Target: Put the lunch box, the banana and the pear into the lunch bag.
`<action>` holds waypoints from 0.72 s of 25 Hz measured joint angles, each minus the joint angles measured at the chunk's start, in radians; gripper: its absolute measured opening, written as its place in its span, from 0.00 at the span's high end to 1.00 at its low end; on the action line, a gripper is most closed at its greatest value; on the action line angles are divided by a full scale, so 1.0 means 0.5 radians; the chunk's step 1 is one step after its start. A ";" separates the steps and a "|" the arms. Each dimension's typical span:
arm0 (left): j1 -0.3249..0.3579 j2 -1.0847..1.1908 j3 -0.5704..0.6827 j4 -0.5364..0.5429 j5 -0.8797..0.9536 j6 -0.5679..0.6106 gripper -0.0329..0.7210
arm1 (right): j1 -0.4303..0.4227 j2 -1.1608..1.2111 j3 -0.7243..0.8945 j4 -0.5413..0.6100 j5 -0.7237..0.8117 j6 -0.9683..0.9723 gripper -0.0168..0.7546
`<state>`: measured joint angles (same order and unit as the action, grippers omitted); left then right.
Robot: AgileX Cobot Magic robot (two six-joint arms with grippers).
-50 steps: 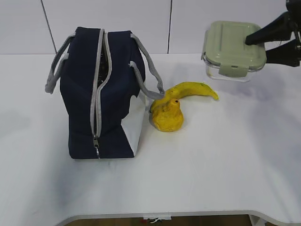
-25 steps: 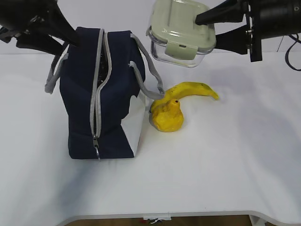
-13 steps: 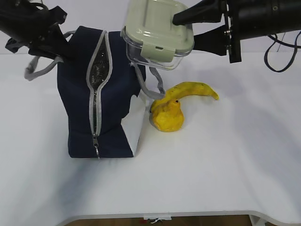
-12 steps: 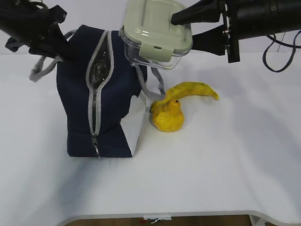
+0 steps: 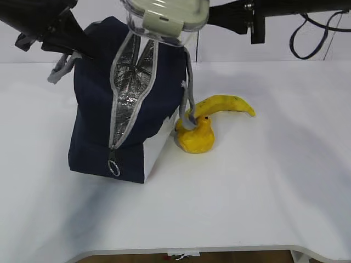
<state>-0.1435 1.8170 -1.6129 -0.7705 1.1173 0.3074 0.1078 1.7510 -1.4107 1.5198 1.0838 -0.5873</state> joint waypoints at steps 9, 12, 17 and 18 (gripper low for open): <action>0.000 0.000 -0.003 -0.066 0.004 0.035 0.96 | 0.077 0.154 -0.146 -0.004 -0.203 -0.065 0.48; 0.000 0.000 -0.003 -0.067 0.004 0.035 0.96 | 0.105 0.231 -0.149 -0.017 -0.260 -0.082 0.48; 0.000 0.000 -0.003 -0.078 0.004 0.035 0.96 | 0.118 0.347 -0.152 -0.167 -0.315 -0.094 0.48; 0.000 0.000 -0.003 -0.086 0.004 0.035 0.96 | 0.118 0.364 -0.152 -0.201 -0.329 -0.094 0.48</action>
<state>-0.1435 1.8170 -1.6144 -0.8137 1.1195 0.3248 0.1670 1.9332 -1.4868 1.4194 0.9192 -0.6342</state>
